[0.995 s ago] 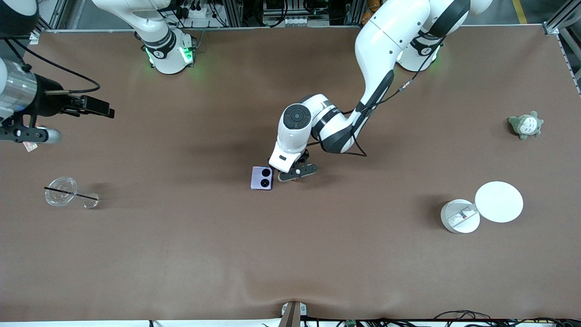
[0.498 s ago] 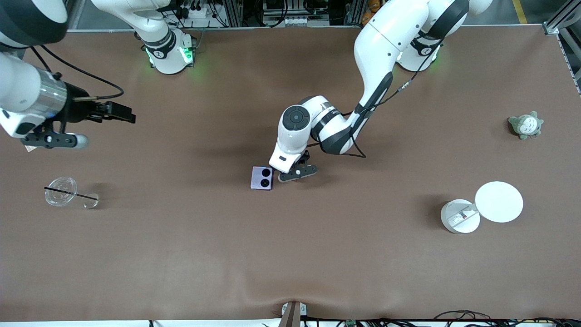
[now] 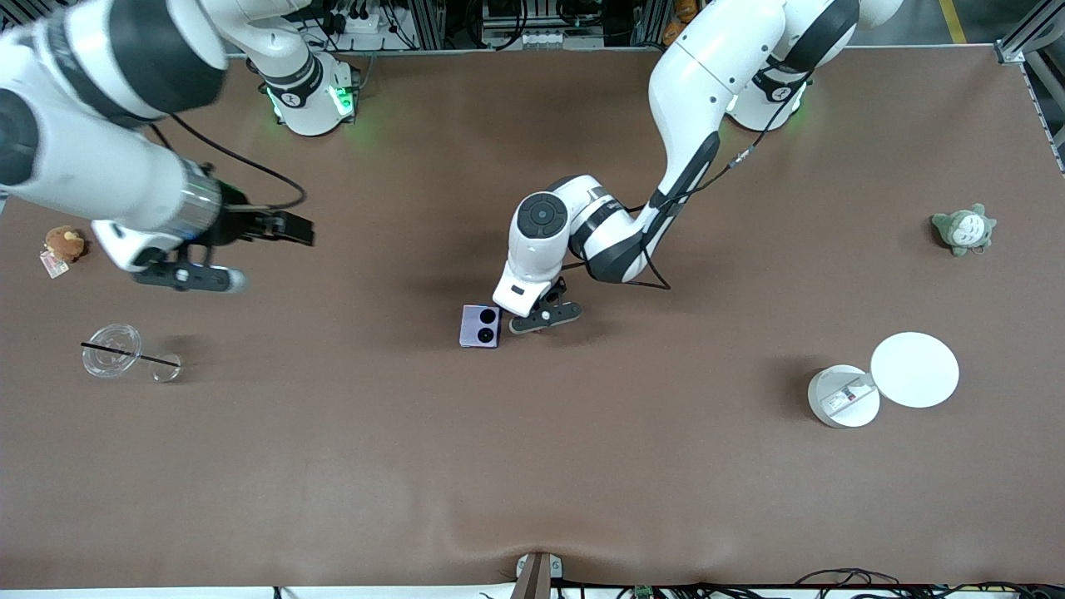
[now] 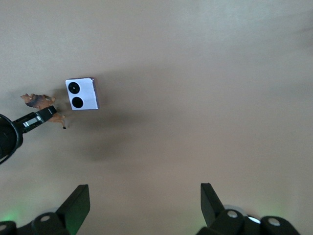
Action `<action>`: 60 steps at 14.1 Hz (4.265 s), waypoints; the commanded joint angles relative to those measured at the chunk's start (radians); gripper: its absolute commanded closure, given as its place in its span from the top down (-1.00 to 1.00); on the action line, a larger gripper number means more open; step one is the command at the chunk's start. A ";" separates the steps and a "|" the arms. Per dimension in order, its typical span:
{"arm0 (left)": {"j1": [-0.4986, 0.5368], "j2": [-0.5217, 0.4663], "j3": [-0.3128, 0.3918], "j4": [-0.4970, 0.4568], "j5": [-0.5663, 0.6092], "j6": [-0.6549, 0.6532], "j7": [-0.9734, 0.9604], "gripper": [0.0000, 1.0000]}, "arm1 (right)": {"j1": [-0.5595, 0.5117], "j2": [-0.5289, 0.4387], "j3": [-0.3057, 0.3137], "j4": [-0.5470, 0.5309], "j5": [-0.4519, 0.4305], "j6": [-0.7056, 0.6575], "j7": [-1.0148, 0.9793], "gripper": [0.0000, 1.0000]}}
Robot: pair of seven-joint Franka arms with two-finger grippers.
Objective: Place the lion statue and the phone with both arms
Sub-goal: 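Grasp the lion with the left gripper while the right gripper reaches the phone, then carry the lion toward the lamp while the right gripper grasps the phone, then lower the lion beside the lamp while the right gripper carries the phone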
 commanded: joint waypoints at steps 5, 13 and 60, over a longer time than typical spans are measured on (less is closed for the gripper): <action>0.107 -0.143 0.004 -0.018 0.025 -0.182 0.230 -1.00 | 0.112 0.040 -0.007 -0.003 0.003 0.067 0.122 1.00; 0.312 -0.361 0.000 -0.279 0.024 -0.204 0.554 -1.00 | 0.204 0.227 -0.007 -0.004 -0.006 0.283 0.119 1.00; 0.753 -0.292 -0.002 -0.486 0.142 0.140 1.165 0.65 | 0.241 0.571 -0.015 0.127 -0.085 0.547 0.107 -1.00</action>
